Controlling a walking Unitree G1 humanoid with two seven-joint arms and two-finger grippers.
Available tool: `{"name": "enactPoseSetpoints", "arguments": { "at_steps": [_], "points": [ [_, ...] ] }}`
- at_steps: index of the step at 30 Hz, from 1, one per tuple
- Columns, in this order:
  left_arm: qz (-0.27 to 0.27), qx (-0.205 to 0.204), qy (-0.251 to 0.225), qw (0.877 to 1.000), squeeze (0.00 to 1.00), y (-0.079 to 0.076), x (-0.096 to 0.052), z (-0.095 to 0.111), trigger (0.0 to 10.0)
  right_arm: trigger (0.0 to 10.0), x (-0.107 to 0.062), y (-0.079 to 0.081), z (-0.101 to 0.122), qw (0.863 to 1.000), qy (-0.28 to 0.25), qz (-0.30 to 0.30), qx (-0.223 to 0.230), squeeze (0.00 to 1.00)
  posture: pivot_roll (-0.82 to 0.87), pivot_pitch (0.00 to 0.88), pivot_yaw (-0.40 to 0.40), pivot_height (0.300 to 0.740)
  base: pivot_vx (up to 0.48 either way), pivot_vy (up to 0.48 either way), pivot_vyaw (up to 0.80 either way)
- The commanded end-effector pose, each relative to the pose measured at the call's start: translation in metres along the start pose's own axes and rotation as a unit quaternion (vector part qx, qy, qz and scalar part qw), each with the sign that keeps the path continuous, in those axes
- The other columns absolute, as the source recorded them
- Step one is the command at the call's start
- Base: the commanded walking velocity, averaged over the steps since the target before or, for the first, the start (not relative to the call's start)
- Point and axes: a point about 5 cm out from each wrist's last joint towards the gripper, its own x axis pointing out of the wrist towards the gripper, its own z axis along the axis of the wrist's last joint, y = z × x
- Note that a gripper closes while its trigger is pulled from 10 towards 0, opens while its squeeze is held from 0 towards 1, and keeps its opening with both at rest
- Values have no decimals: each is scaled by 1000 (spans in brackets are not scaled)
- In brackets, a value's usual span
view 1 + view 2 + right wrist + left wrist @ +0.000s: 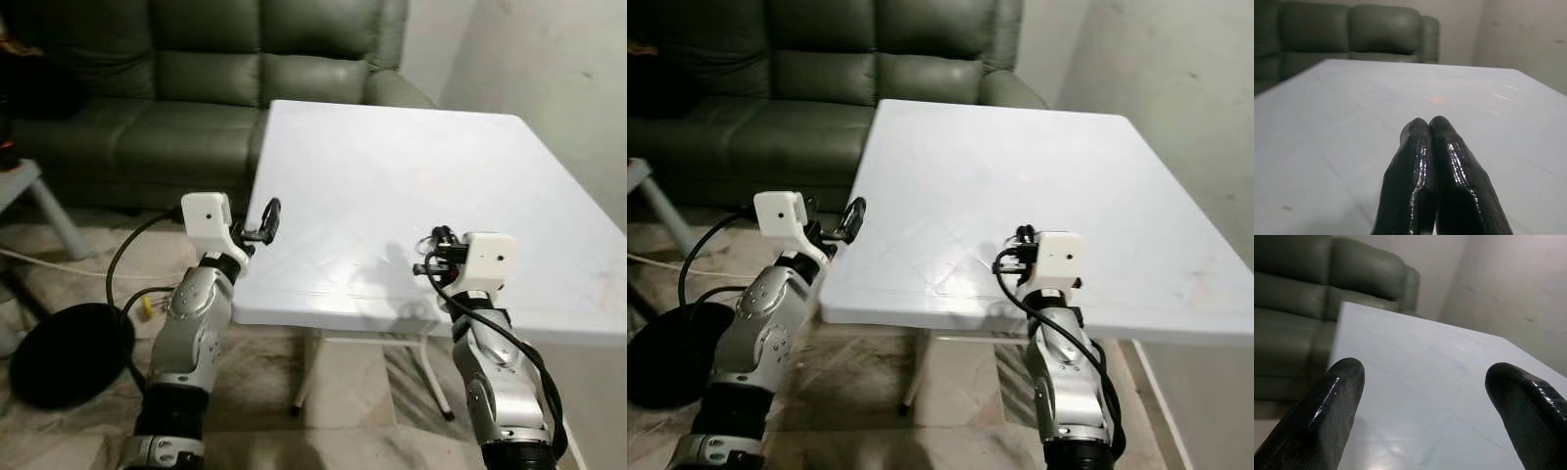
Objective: Hang keys on a hook
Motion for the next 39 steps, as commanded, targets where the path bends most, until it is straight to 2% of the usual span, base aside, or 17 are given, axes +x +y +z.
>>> {"name": "enactPoseSetpoints", "arguments": {
  "at_steps": [1,5,13,22,29,32,35,39],
  "points": [
    [5,-4,0,1000,0,-1,3,0,10000,10000,3,4,3,1000,-7,6,-6,0,51,0,-55,740,0,0,-712],
    [7,9,-5,1000,0,-1,5,1,10000,10000,3,9,2,1000,-7,18,-17,0,53,0,-55,740,0,0,-716],
    [13,-2,-9,1000,0,-2,8,1,10000,10000,3,13,1,1000,-6,24,-15,0,57,0,-56,740,0,0,-732],
    [21,-8,22,1000,0,-4,7,-10,10000,10000,1,14,-1,1000,-2,22,-14,0,52,0,-58,740,0,0,-735],
    [32,-24,35,999,0,-3,7,-16,10000,10000,-2,14,-3,1000,3,23,-14,0,51,0,-62,740,0,443,-732],
    [46,-8,34,998,0,-2,6,-15,10000,10000,-4,14,-4,1000,5,23,-15,0,50,0,-63,740,0,0,-735],
    [59,-23,57,996,0,0,7,-20,10000,10000,-6,14,-5,1000,7,23,-15,0,50,0,-64,740,0,0,-738],
    [59,-27,59,996,0,-2,4,-22,10000,10000,-9,15,-7,999,14,25,-15,0,50,0,-69,740,0,0,-736]
  ]
}}
